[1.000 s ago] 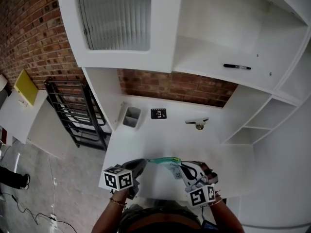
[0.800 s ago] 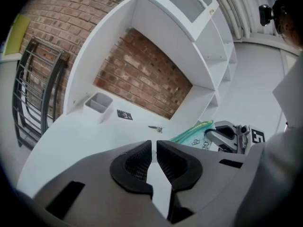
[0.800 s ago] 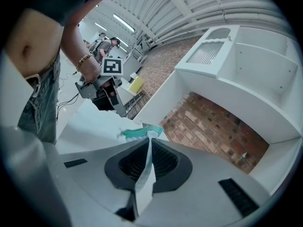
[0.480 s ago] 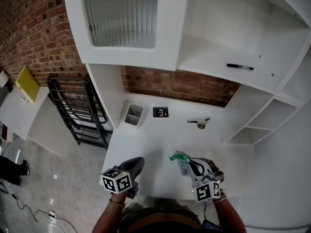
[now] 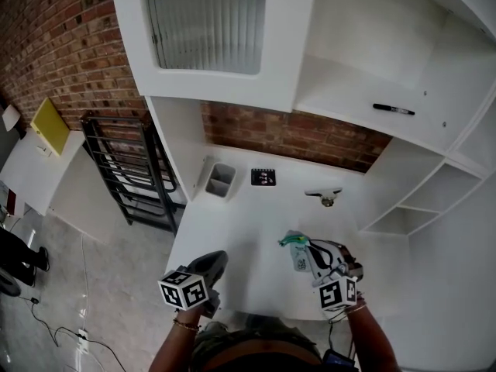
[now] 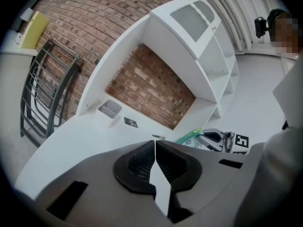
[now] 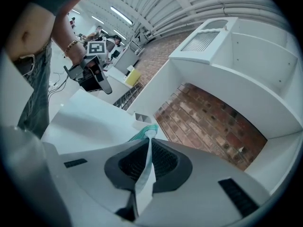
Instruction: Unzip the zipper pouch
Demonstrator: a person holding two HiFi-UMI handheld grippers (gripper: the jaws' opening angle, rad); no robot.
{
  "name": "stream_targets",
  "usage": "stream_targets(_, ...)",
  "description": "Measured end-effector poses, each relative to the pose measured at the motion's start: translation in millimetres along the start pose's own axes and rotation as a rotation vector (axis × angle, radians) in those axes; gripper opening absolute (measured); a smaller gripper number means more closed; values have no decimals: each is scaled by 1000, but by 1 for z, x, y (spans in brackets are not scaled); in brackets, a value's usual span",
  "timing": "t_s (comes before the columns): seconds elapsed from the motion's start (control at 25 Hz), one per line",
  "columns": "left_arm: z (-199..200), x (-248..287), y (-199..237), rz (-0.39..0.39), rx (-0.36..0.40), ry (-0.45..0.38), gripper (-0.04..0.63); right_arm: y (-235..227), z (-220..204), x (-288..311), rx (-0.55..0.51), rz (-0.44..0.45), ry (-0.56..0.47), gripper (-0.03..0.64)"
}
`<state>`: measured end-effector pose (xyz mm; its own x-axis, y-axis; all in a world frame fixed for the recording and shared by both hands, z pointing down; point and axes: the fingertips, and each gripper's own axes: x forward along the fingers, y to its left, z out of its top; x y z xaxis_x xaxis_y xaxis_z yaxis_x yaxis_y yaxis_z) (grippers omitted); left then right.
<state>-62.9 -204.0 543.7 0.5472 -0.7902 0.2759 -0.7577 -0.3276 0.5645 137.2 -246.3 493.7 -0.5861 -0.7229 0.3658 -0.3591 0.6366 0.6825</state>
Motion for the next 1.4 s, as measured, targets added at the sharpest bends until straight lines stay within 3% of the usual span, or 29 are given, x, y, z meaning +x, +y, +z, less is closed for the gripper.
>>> stream_targets(0.4,3,-30,22,85,-24,-35,8,-7,22,78,36,58,-80,8)
stream_targets(0.8,4,-63,43,169,-49,-77,8,8,32,130,3,111,-65,8)
stream_targets(1.04,-3,-78,52,209,-67,-83,8,22,13,133,-6,131,-17,8)
stream_targets(1.4,-8,-87,57,226,-63,-81,8,22,-42,115,99,109,84,8)
